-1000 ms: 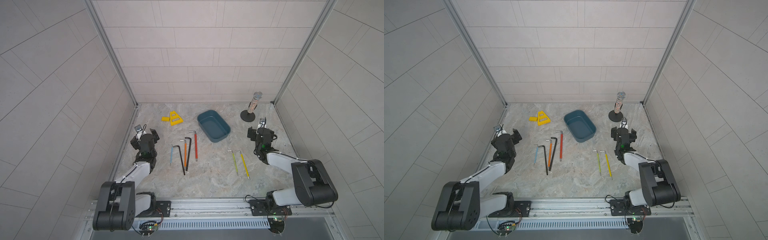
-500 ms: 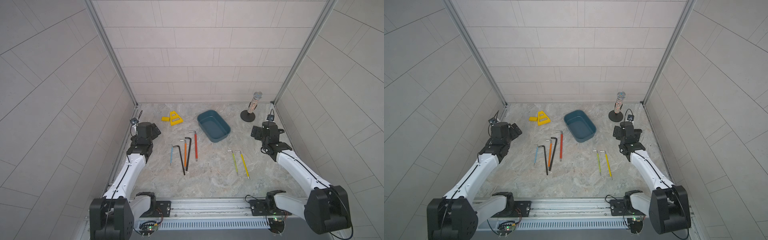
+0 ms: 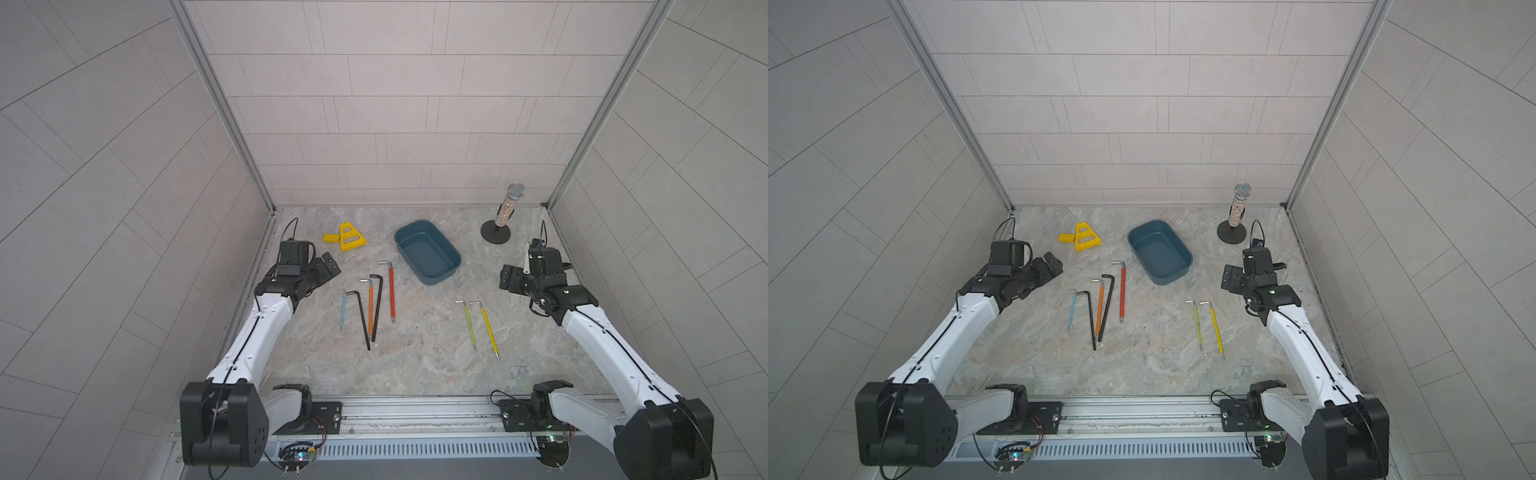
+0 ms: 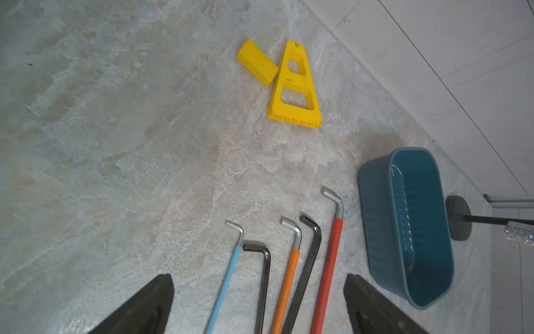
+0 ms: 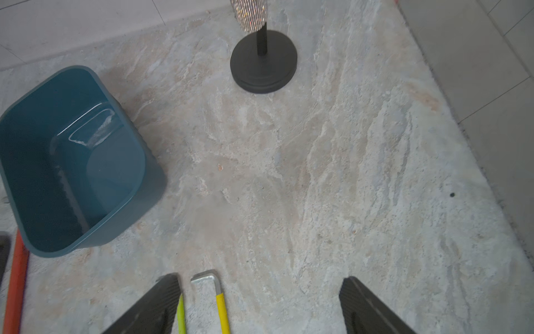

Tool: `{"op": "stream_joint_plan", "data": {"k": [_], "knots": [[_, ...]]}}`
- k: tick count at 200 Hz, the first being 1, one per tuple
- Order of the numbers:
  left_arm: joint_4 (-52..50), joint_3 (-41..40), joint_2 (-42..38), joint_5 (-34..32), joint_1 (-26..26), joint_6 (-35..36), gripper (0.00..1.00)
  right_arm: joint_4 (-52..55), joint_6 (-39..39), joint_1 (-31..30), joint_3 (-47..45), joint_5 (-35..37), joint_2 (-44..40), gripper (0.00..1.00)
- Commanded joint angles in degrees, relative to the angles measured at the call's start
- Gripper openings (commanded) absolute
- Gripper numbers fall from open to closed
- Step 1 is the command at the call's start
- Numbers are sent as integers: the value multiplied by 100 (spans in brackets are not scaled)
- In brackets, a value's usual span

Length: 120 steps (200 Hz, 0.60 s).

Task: Put the hex key on the desktop into the storage box
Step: Pick up the Allen key from the center of the board.

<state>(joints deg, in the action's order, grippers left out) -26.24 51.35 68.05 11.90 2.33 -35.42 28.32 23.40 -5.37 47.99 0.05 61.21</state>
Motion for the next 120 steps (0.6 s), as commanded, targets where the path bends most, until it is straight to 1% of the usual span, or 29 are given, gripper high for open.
{"op": "stream_joint_plan", "data": {"k": [1,30,57,68,88,95,108,120], "knots": [[-573,57,-114,695,72,-133,100,824,199,-67,217,-275,112,88],[-608,56,-194,1115,77,-85,100,1100,187,-289,331,-263,154,87],[-852,222,15,1358,168,57,100,1397,231,-727,444,33,197,86],[-1022,330,124,1355,261,198,100,1510,268,-929,461,206,214,86],[-1218,439,271,1310,442,464,100,1554,332,-1335,352,422,225,82],[-1255,459,303,1319,512,558,100,1522,385,-1413,299,434,220,81],[-1283,473,357,1335,623,681,100,1345,484,-1597,136,364,216,77],[-1294,469,403,1365,692,749,100,1189,533,-1759,21,324,216,77]]}}
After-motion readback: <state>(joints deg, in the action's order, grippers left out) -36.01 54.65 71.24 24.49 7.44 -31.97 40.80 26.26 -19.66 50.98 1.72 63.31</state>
